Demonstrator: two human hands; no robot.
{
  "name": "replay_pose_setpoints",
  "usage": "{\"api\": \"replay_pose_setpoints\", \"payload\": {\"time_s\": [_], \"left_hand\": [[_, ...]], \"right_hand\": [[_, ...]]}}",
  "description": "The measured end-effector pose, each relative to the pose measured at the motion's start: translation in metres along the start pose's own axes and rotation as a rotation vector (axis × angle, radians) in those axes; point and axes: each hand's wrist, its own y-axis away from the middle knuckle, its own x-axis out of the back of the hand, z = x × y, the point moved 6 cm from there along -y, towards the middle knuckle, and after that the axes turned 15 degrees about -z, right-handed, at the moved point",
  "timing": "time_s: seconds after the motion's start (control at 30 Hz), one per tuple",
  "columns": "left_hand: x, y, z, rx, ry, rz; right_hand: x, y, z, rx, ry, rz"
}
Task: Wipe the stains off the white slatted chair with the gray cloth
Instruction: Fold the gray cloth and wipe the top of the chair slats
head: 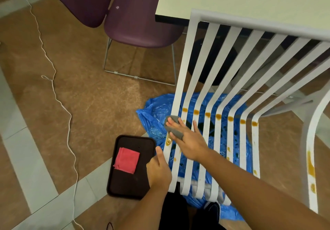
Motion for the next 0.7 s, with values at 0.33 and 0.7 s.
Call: {"api": "replay_pose_setpoints", "payload": {"time_s": [0.33, 0.7], "left_hand": [[0.000, 0.000, 0.000, 0.035, -0.015, -0.018], [0.002, 0.002, 0.003, 0.019, -0.026, 0.004]], "right_hand": [[0.087, -0.048, 0.026, -0.051, -0.039, 0.077], [-0.036, 0.011, -0.007, 0.027, -0.239, 0.058]]}}
